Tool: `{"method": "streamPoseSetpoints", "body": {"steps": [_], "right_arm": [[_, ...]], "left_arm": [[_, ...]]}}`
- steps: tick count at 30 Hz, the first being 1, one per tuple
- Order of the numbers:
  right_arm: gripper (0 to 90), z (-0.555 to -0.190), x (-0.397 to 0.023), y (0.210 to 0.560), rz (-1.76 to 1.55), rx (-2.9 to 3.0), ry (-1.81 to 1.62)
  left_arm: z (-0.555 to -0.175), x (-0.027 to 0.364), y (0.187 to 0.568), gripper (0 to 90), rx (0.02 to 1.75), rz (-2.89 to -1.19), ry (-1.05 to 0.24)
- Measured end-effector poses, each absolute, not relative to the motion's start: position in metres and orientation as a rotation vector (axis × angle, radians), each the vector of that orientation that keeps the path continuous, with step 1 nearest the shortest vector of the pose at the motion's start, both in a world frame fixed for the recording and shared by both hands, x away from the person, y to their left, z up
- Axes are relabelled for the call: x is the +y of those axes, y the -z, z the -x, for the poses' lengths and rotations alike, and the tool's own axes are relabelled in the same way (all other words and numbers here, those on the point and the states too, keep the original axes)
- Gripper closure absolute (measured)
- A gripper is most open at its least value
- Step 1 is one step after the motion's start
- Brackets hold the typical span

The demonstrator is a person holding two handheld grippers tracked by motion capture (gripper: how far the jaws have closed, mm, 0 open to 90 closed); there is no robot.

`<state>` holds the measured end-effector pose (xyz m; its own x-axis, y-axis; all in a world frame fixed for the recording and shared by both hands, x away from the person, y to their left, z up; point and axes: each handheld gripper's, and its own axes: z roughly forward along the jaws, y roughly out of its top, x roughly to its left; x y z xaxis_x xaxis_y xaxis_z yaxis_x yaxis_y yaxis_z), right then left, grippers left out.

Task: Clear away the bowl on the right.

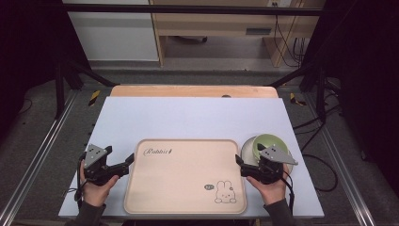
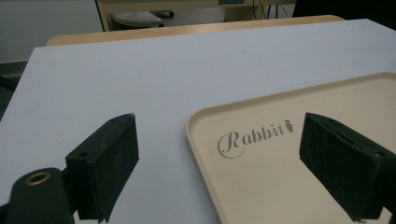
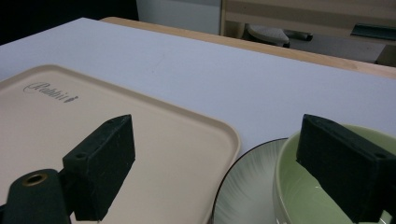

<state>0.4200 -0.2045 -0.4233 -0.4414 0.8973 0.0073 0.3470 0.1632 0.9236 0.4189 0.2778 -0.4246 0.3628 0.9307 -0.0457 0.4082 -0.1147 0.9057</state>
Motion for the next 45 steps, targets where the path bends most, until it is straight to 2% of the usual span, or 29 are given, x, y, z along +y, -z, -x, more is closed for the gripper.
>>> {"method": "streamPoseSetpoints", "body": {"steps": [26, 45], "right_arm": [[11.4, -0.413, -0.229, 0.41, -1.195, 1.802, -1.209], [14.6, -0.414, -0.254, 0.403, -1.285, 1.801, -1.151]], "left_arm": [[-0.419, 0.281, 0.426, 11.3, 1.212, -1.695, -0.72], [-0.419, 0.281, 0.426, 11.3, 1.21, -1.698, -0.721]]}}
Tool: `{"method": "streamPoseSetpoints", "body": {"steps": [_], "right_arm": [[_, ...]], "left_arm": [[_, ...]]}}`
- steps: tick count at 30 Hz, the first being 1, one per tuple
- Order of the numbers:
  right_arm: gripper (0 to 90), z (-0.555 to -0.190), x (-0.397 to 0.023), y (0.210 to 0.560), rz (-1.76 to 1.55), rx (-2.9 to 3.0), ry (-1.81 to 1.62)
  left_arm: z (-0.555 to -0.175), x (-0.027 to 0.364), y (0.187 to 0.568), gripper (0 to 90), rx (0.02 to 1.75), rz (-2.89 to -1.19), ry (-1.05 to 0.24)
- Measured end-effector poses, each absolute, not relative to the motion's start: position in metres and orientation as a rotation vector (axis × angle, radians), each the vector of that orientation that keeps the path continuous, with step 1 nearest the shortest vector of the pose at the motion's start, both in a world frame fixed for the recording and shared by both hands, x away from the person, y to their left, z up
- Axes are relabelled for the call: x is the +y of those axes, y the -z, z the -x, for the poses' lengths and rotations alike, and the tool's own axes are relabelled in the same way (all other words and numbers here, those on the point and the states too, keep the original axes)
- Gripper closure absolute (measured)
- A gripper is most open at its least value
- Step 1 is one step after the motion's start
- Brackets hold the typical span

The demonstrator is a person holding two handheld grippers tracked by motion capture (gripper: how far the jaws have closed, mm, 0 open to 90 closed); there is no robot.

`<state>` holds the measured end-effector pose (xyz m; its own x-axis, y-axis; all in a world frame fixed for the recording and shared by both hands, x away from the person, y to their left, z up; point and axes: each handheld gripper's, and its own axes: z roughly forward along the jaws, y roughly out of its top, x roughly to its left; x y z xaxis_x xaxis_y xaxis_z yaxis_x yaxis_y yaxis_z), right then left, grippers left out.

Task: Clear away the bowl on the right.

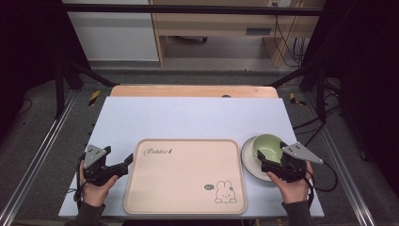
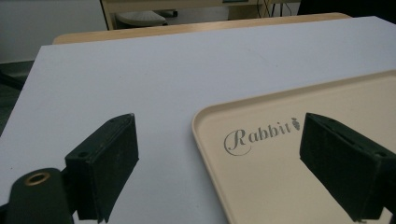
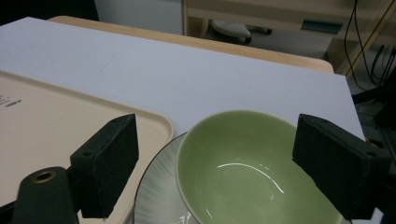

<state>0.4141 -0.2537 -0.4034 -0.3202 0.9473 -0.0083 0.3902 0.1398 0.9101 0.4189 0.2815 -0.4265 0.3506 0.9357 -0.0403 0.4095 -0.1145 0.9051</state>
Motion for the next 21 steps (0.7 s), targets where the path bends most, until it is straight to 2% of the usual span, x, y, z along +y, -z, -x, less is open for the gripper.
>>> {"method": "streamPoseSetpoints", "body": {"steps": [9, 21], "right_arm": [[14.8, -0.417, -0.264, 0.405, -1.336, 1.793, -1.116], [20.1, -0.422, -0.278, 0.408, -1.412, 1.775, -1.096]], "left_arm": [[-0.419, 0.281, 0.427, 11.4, 1.214, -1.702, -0.72], [-0.421, 0.28, 0.429, 11.4, 1.212, -1.711, -0.722]]}}
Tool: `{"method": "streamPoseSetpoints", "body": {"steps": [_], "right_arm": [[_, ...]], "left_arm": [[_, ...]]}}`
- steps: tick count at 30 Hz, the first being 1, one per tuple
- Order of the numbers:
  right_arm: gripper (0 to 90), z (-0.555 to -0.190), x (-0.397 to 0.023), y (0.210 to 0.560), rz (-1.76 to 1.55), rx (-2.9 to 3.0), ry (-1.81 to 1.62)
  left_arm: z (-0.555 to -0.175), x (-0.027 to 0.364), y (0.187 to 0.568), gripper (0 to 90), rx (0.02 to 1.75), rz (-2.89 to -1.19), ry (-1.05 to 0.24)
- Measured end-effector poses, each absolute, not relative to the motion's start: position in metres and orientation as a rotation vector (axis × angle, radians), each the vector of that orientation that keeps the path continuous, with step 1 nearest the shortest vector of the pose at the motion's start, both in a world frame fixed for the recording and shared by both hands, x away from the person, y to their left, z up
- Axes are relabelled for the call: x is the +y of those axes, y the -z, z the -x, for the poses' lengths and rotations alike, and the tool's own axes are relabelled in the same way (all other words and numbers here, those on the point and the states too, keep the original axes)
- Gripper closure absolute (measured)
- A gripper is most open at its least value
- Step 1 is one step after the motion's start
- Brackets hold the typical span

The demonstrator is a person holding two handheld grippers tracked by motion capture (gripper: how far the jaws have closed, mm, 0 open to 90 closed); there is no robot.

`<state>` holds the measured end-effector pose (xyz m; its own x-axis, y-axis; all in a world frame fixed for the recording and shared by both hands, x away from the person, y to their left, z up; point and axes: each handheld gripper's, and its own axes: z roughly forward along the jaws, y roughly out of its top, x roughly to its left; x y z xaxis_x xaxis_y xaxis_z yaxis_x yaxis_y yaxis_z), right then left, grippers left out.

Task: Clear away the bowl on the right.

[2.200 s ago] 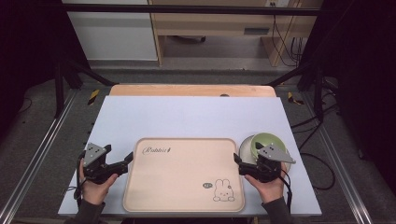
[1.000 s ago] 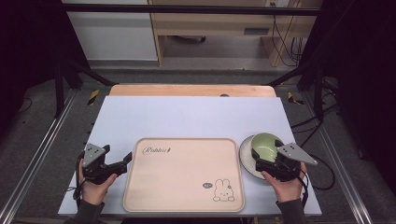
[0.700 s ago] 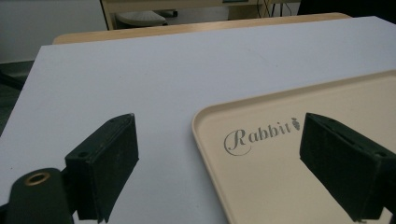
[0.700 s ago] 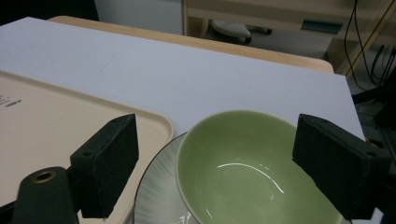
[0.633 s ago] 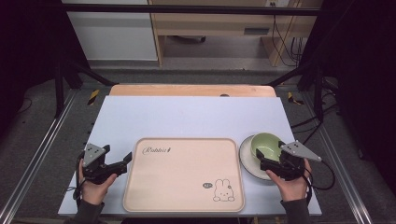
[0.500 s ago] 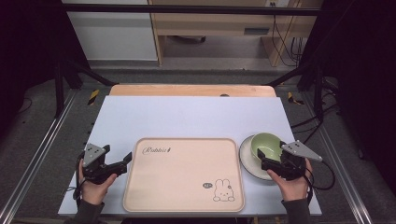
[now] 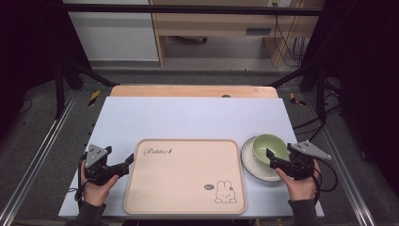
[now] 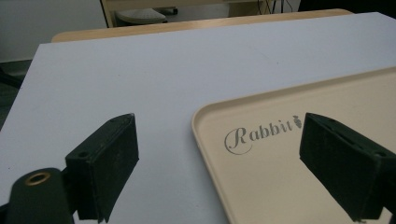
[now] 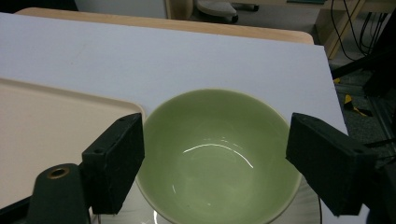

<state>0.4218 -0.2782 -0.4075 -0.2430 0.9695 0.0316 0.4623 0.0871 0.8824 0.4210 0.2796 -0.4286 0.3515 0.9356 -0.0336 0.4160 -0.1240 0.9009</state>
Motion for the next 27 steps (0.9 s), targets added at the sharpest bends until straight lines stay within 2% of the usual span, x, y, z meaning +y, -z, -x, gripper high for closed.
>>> {"method": "streamPoseSetpoints", "body": {"steps": [5, 27], "right_arm": [[23.6, -0.424, -0.285, 0.41, -1.436, 1.77, -1.081], [26.4, -0.441, -0.3, 0.416, -1.544, 1.773, -1.031]], "left_arm": [[-0.421, 0.28, 0.428, 11.5, 1.21, -1.706, -0.721], [-0.421, 0.278, 0.429, 11.5, 1.2, -1.717, -0.72]]}}
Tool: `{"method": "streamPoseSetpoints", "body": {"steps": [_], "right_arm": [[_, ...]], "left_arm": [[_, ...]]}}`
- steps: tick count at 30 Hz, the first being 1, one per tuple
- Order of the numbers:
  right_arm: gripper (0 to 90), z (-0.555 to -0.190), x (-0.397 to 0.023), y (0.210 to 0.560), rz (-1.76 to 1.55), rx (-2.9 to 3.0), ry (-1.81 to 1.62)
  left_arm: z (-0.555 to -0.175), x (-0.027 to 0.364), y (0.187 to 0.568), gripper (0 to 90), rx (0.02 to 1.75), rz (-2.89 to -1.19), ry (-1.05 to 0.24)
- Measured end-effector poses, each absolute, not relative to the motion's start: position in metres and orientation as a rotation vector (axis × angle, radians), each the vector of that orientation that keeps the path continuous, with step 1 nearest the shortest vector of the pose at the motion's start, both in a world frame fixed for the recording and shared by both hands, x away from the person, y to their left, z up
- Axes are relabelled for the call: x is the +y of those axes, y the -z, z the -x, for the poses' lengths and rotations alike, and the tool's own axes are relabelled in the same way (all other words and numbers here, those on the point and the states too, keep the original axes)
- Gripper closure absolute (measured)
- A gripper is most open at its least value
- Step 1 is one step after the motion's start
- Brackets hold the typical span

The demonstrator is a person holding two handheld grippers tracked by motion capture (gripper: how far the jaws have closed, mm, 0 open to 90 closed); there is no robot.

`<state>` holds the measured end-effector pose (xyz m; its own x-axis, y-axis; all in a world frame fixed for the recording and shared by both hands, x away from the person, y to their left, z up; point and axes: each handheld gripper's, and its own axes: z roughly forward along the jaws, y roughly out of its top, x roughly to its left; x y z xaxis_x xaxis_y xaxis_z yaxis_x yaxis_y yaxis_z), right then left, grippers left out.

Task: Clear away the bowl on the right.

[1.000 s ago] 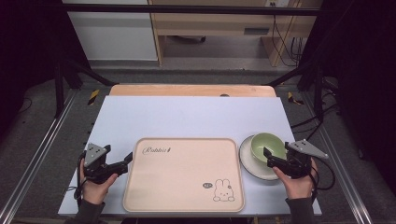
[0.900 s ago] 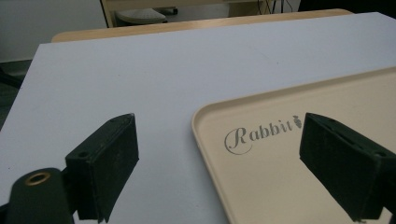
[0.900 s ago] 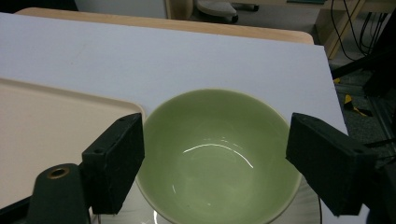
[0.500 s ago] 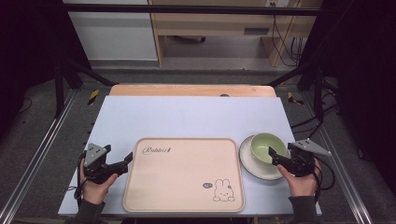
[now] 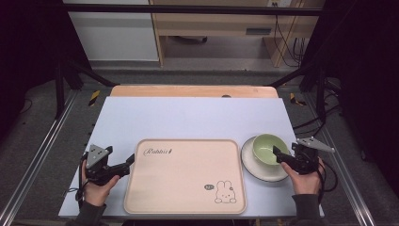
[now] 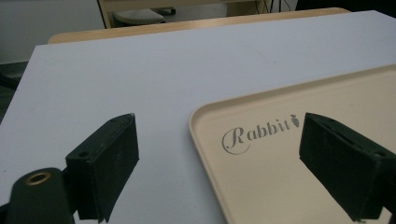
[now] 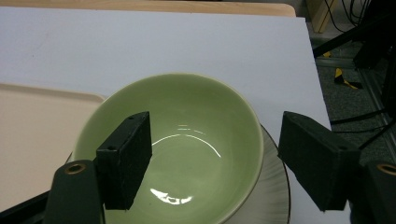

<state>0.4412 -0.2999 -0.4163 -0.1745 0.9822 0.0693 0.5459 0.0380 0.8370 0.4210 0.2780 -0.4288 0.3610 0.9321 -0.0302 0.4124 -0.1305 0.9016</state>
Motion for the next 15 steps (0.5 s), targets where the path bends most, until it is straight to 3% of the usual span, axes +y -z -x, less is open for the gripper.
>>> {"method": "streamPoseSetpoints", "body": {"steps": [15], "right_arm": [[36.4, -0.456, -0.307, 0.426, -1.623, 1.805, -0.954]], "left_arm": [[-0.421, 0.277, 0.429, 11.6, 1.194, -1.727, -0.723]]}}
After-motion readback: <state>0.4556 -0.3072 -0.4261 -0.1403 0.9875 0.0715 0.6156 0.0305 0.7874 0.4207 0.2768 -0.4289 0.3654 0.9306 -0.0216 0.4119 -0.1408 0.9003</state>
